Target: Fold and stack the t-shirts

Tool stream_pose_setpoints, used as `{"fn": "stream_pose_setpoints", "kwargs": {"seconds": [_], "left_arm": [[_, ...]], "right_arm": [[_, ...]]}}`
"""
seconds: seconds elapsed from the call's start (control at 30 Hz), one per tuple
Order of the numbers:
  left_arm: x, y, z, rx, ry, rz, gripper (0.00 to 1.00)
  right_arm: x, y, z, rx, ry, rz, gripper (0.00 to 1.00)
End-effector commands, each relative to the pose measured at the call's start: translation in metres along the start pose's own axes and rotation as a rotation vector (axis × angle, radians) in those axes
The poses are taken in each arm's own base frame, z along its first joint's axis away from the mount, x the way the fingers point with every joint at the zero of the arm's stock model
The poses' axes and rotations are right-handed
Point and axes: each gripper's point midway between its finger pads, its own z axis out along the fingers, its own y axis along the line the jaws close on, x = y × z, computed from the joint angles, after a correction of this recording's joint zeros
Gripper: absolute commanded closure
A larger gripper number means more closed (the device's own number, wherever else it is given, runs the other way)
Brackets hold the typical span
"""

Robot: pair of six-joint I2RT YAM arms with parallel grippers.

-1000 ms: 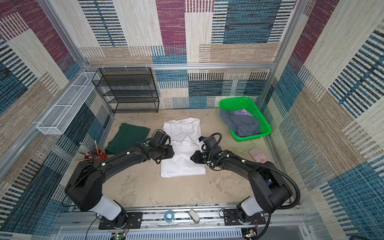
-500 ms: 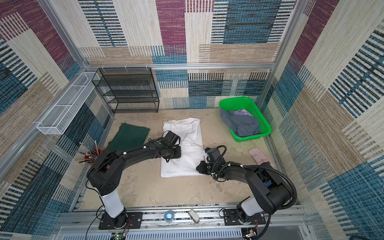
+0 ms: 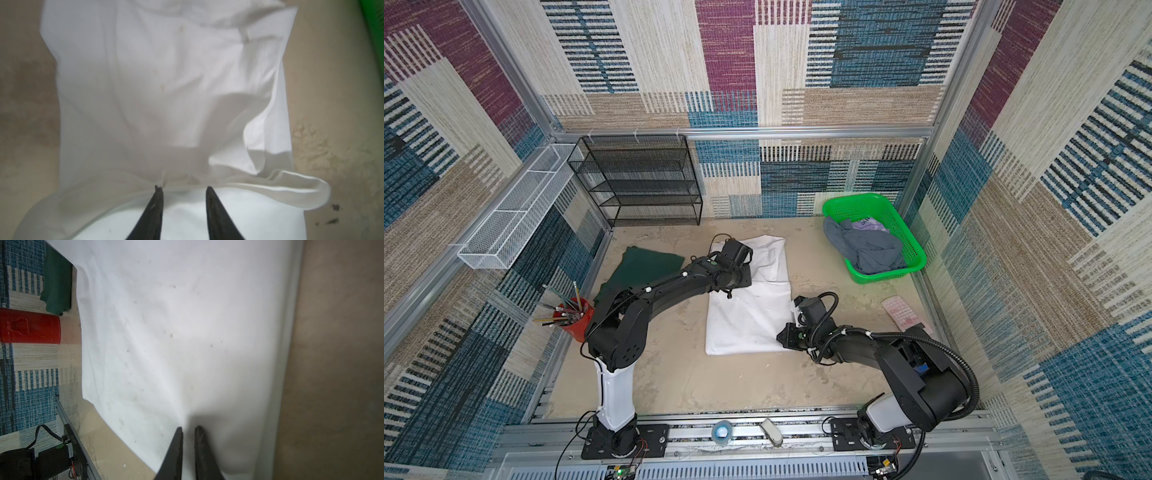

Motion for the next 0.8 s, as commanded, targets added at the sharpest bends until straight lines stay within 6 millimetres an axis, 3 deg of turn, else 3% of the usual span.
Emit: {"fn": "stream_pose_setpoints", "kwargs": {"seconds": [0.0, 0.1, 0.3, 0.47, 0.6, 0.77], "left_arm": [[-0.046, 0.016, -0.011, -0.065, -0.108, 0.064, 0.64], [-0.055, 0.023, -0.029, -0.055, -0.12, 0.084, 0.64], [0.005, 0.042, -0.037, 0.02, -0.055, 0.06, 0.66], [0.016, 0.051, -0.023, 0.032, -0.043, 0.038, 0.67], [0.017, 0.067, -0.001, -0.015, -0.006, -0.009, 0.67], [0.032, 0.091, 0.024, -0.046, 0.089, -0.097, 0.67]], "right_arm": [[0.005, -0.01, -0.005, 0.065, 0.018, -0.004, 0.84], [-0.014, 0.002, -0.013, 0.076, -0.019, -0.047, 0.84], [-0.067, 0.041, -0.021, 0.053, -0.114, -0.15, 0.83], [-0.112, 0.066, 0.002, 0.033, -0.145, -0.239, 0.83], [-0.144, 0.063, 0.03, 0.051, -0.177, -0.272, 0.85], [-0.158, 0.028, 0.057, 0.072, -0.166, -0.226, 0.88]]}}
